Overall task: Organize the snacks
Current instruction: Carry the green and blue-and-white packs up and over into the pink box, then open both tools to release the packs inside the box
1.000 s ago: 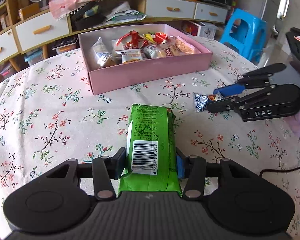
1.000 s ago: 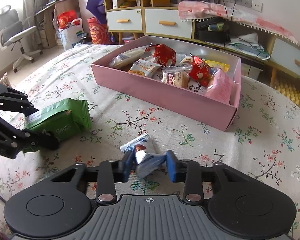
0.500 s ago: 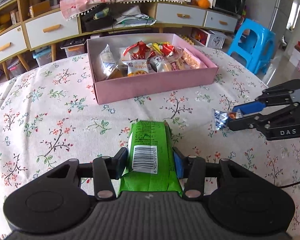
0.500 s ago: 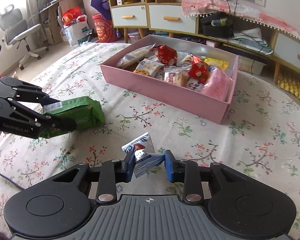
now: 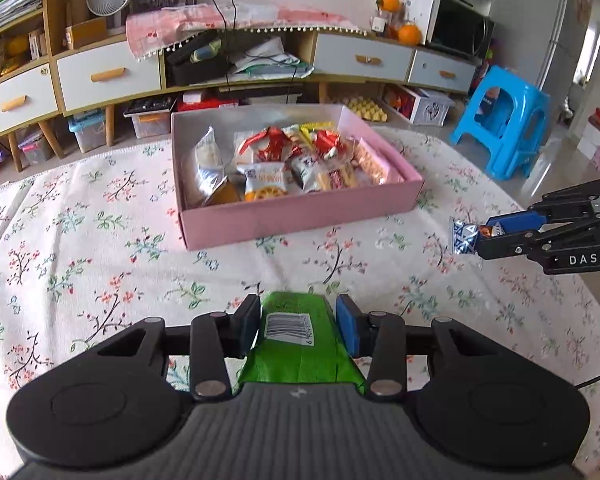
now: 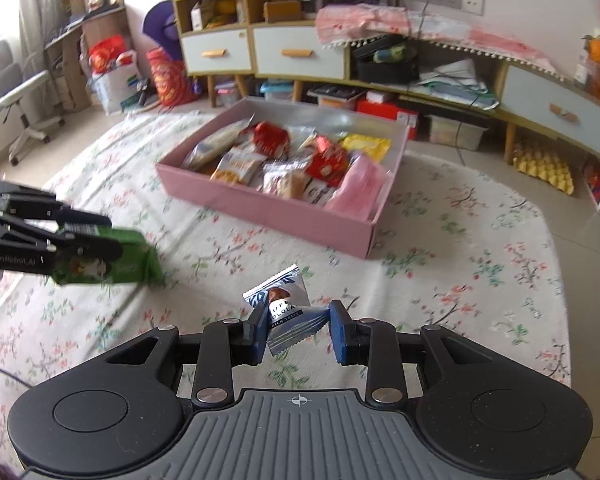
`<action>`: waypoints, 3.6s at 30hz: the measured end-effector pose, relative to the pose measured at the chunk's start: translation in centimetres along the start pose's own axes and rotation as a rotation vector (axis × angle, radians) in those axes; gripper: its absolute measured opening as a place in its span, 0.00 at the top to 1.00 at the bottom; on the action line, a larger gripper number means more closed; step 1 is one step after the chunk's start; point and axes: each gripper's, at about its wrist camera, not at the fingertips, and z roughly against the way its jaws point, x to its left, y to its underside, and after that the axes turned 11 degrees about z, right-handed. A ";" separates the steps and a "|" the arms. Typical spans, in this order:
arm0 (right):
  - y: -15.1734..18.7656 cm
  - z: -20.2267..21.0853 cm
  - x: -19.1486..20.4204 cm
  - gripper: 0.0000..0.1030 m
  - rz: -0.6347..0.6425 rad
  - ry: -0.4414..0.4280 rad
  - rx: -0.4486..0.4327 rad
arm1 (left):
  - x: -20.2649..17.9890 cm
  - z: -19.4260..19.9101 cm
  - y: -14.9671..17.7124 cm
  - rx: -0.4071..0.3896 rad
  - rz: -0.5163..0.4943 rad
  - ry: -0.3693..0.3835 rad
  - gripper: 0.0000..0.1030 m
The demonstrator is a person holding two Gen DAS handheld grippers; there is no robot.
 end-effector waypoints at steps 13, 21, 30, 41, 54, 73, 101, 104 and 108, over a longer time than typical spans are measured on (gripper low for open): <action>-2.0 0.2 -1.7 0.71 -0.119 0.008 -0.064 | -0.8 -0.2 -1.6 0.009 0.065 -0.017 0.69; -2.0 -0.9 -0.2 0.71 -0.075 -0.019 -0.016 | -1.8 -2.1 -0.5 0.130 0.080 -0.104 0.40; -2.5 -1.0 0.3 0.71 -0.078 -0.023 -0.018 | -0.8 -3.7 0.4 0.236 0.167 -0.179 0.59; -3.9 -1.7 -1.1 0.71 -0.166 -0.018 -0.043 | 0.3 -1.5 -2.0 0.122 0.270 -0.120 0.60; -9.0 -5.9 -5.6 0.71 -0.331 -0.023 -0.108 | 1.2 -4.5 -10.7 -0.010 0.222 -0.145 0.60; -12.6 -14.6 -8.5 0.66 -0.402 0.011 -0.083 | 2.7 -9.9 -14.8 -0.030 0.157 -0.164 0.71; -9.1 -5.3 -6.0 0.17 -0.414 0.016 -0.059 | -0.3 -3.3 -10.7 -0.028 0.112 -0.168 0.01; -8.2 -4.3 -5.4 0.13 -0.412 0.025 -0.048 | -0.8 -2.7 -9.8 -0.014 0.096 -0.184 0.00; -7.1 -3.1 -4.5 0.10 -0.411 0.037 -0.030 | -1.2 -1.9 -8.3 0.003 0.086 -0.215 0.00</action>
